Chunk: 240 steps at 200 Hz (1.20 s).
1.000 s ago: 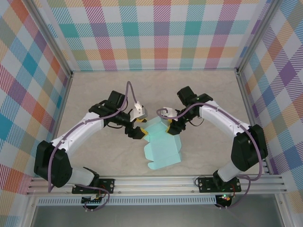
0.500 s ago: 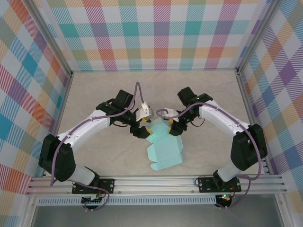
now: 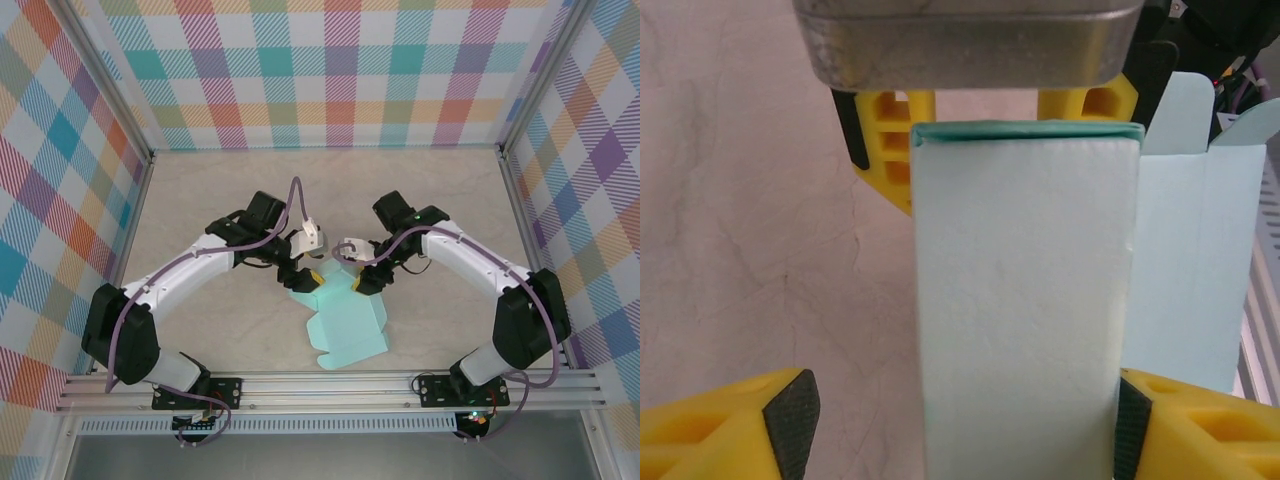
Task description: Fold the paper box
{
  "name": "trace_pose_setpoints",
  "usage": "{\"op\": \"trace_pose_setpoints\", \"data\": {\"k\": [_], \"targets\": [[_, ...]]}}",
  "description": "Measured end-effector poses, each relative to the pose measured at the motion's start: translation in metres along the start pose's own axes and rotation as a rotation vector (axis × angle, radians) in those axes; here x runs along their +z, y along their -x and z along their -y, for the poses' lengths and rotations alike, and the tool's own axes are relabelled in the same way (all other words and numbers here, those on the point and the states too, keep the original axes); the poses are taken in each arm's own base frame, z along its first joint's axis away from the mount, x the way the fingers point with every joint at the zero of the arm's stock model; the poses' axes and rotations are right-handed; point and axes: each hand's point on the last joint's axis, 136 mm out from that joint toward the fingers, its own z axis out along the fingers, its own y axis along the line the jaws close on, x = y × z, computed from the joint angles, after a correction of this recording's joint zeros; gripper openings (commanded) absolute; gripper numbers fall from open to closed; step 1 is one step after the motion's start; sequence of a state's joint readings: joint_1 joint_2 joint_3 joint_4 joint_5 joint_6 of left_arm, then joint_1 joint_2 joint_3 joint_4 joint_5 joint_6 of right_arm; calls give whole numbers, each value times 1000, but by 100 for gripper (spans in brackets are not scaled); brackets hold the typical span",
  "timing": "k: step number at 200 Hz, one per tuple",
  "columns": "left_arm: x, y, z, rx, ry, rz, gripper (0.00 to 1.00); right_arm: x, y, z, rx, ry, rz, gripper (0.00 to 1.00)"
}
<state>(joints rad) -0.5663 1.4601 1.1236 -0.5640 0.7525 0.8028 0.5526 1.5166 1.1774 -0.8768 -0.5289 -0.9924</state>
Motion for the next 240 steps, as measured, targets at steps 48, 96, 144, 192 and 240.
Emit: {"op": "trace_pose_setpoints", "data": {"k": [48,96,144,192,240], "targets": [[5,-3,3,-13,-48,-13,63,-4,4,0,-27,-15,14,40],[5,-4,5,-24,-60,-21,56,-4,7,3,-37,-27,22,46],[11,-8,-1,-70,-47,-21,51,-5,14,12,-36,-65,46,56],[30,-24,-14,-214,-34,-27,47,-29,28,23,-18,-162,123,65],[40,-35,-54,-444,57,12,50,-89,23,55,141,-517,247,71]]}}
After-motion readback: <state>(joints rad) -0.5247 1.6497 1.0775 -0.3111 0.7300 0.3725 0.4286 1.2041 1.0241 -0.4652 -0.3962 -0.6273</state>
